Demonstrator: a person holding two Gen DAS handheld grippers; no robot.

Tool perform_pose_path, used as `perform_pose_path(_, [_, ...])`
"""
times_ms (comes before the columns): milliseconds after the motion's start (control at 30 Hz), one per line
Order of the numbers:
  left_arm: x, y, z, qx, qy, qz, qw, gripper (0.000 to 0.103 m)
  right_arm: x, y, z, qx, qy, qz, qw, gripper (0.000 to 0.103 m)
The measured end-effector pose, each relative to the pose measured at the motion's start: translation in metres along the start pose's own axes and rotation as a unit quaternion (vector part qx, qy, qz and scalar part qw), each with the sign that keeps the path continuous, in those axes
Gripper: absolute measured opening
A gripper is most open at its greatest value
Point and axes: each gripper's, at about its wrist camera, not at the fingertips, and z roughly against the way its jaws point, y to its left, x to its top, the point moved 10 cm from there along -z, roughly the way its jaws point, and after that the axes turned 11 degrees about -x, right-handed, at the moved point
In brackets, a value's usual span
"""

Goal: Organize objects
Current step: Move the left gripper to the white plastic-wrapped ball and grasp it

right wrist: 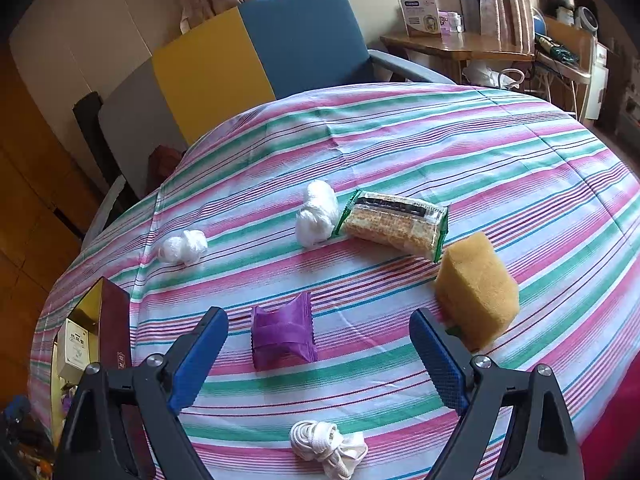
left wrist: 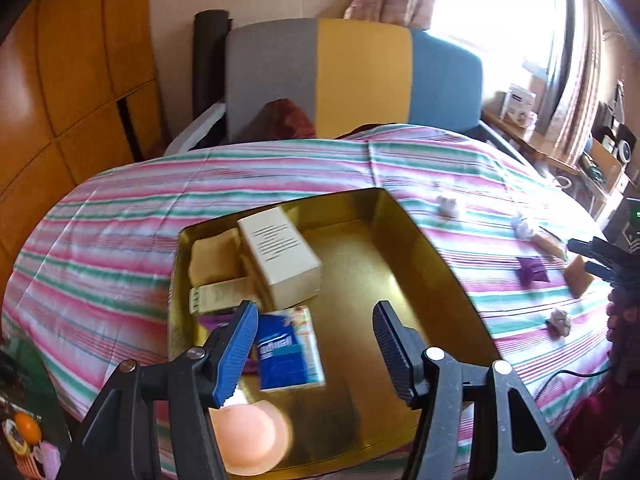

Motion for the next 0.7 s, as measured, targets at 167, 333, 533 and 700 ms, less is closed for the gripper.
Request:
perform_pose_path(167, [0.010,-0.026,-0.006,-0.023,0.009,-0.023,0.9994,0.061,0.002,-0.001,0.001,0.010,0.000,-0.009,1.000,0.094])
perform_pose_path(333, [0.019,-0.056,-0.021,-0.063,0.036,-0.036,0.9967,0.061,0.003,-0.007,0.001,0.015,0.005,-0.030,0.999,0.095])
perform_pose_path(533, [0.043,-0.101,-0.049,-0.130,0.068,-0.031,0.9887,0.057,0.005,-0.010,0.002,0.031,0.009,-0.053,0.998,0.095])
perform_pose_path(700, [0.068,-0.135,-0.095,-0.143,0.096,-0.041,0.9842,0.056,0.004,-0.007,0.004,0.042,0.010,-0.053,0.998,0.095])
